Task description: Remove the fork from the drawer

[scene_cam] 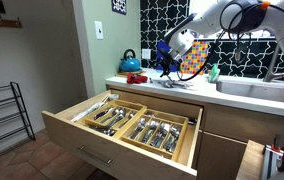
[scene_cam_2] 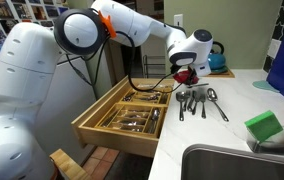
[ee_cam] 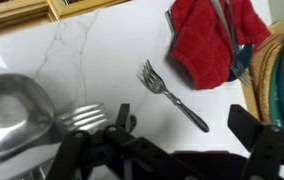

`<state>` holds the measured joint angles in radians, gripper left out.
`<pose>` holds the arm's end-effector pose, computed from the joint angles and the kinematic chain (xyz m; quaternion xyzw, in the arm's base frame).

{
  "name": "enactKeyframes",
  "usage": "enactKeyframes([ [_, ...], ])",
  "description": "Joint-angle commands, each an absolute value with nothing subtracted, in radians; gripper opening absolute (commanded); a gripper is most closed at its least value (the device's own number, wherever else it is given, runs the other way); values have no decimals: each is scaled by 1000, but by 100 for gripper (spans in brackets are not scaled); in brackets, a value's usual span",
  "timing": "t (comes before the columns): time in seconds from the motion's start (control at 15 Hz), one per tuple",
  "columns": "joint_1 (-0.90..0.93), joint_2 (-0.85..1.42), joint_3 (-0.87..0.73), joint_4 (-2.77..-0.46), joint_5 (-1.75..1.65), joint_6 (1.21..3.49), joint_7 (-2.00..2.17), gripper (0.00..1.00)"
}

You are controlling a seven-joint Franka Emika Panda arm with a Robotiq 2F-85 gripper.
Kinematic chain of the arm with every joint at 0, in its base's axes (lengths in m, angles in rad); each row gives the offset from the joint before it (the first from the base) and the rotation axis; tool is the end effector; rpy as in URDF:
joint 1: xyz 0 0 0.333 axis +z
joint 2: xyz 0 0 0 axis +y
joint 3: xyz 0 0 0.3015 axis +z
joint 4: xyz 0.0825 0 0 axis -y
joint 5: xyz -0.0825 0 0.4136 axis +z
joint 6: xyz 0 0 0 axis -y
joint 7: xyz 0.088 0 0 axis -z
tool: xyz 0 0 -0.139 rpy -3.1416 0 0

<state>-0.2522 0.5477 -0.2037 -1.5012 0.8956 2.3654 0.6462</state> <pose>0.7084 -0.2913 0.3414 -0.6527 0.6762 -0.1254 0.3177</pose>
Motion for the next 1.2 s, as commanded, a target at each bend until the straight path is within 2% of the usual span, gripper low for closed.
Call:
enactKeyframes([
  [0.0,-306,396,-175,-1600,898,2301,424,100],
  [0.53,-311,103,-226,-1854,780,2096,16,100],
  [0.93,-302,-54,-247,-2054,644,2070,-291,100],
  [1.0,-297,19,-247,-1953,678,2068,-196,100],
  [1.13,-295,-16,-253,-2007,668,2069,-259,100],
])
